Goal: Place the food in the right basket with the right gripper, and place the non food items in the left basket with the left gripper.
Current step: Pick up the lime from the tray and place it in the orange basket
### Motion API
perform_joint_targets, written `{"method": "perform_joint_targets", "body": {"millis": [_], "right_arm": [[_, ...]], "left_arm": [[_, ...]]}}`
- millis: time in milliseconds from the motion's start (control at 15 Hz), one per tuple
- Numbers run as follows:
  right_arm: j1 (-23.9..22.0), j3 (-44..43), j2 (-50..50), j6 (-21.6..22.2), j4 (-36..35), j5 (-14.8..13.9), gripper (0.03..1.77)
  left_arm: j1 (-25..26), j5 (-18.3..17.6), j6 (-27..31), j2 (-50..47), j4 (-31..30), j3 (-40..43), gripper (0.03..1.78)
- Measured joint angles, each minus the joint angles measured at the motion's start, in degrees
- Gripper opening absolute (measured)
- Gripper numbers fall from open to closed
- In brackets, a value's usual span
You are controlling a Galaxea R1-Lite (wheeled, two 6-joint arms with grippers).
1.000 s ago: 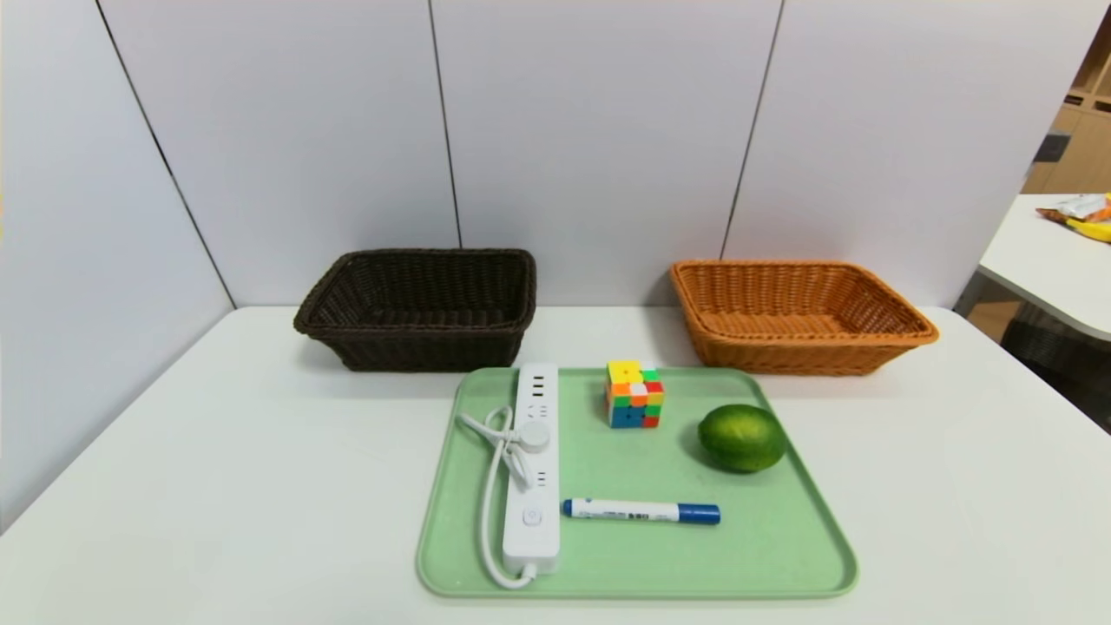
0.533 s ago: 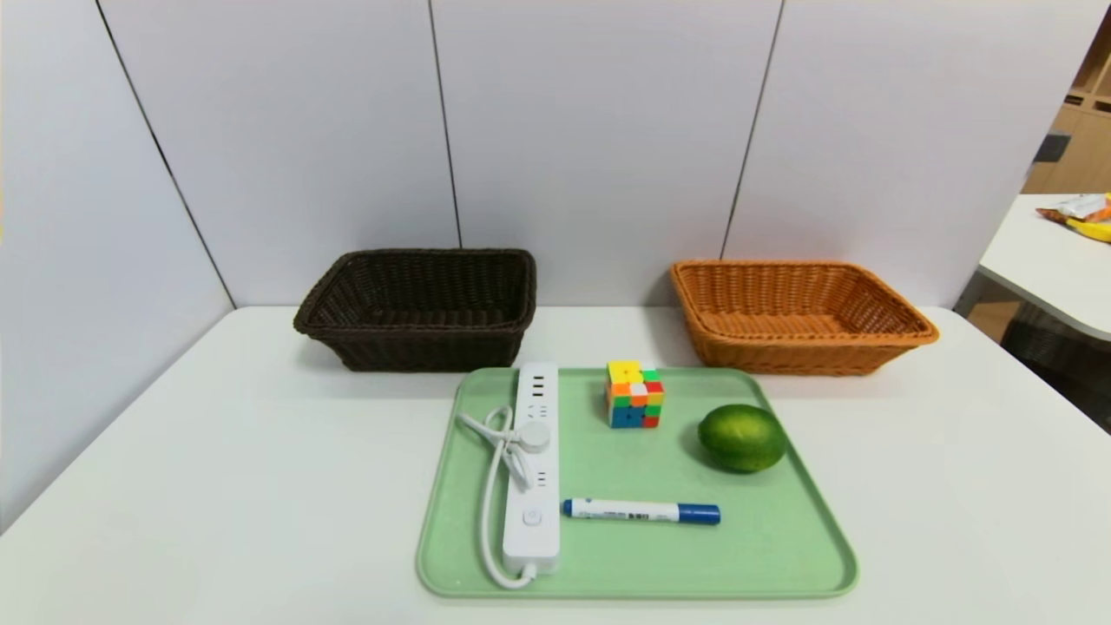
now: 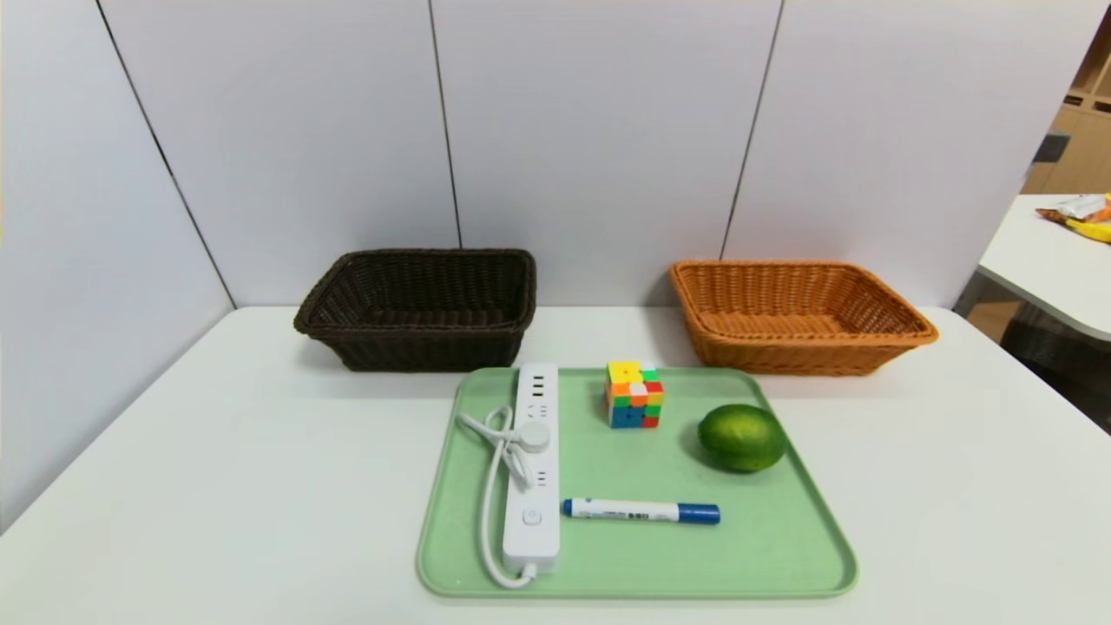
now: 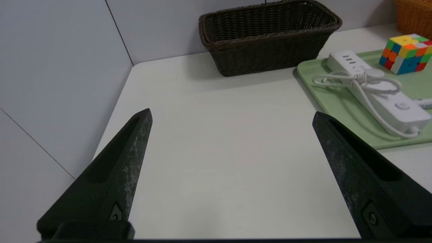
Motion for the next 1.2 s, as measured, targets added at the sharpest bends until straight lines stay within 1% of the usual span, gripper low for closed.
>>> {"method": "perform_joint_targets", "body": {"millis": [200,333,467,533,600,667,800,867,1000,1067,1133,1200], "right_arm": [[-0.2,-17.9,13.4,5.7,6.7,0.2,1.71],[-0.1,-29.5,22.9,11.1,11.9,0.4,1.71],[0.4,-40.0,31.8,18.0,18.1,0.4,1.71],[1.3,-45.3,36.4,22.7,22.4,0.4,1.71],[3.0,-49.7,40.4,28.0,27.2,0.4,1.71],[5.9,-53.4,44.2,34.5,32.5,0.4,1.71],[11.8,-57.1,50.6,47.4,40.8,0.4,1.71],[14.5,-58.0,53.5,54.2,42.7,0.4,1.71],[18.5,-58.7,58.6,65.4,43.4,0.5,1.71],[19.8,-59.0,61.3,70.7,43.4,1.0,1.71],[20.5,-59.4,63.7,74.7,43.4,2.2,1.71],[20.7,-60.3,66.0,77.7,43.4,4.1,1.71]], "left_arm": [[0.0,-0.6,-0.8,13.2,-1.6,-11.1,1.69],[0.0,-0.6,-1.8,22.9,-2.9,-17.8,1.69],[-0.2,-0.5,-2.5,31.9,-3.8,-23.6,1.69],[-0.9,-0.5,-2.9,36.1,-4.4,-26.2,1.69],[-2.7,-0.4,-3.4,39.4,-4.6,-28.0,1.69],[-5.2,-0.1,-4.2,42.2,-4.9,-29.4,1.69],[-11.0,2.6,-6.5,47.0,-5.2,-31.0,1.69],[-14.1,4.5,-8.4,48.9,-5.8,-31.3,1.69],[-19.4,7.9,-11.8,51.9,-7.3,-31.3,1.69],[-21.1,9.8,-12.6,53.2,-7.6,-30.9,1.69],[-22.1,10.6,-12.7,54.4,-7.8,-30.7,1.69],[-22.5,10.7,-12.7,55.2,-7.8,-30.3,1.69]]}}
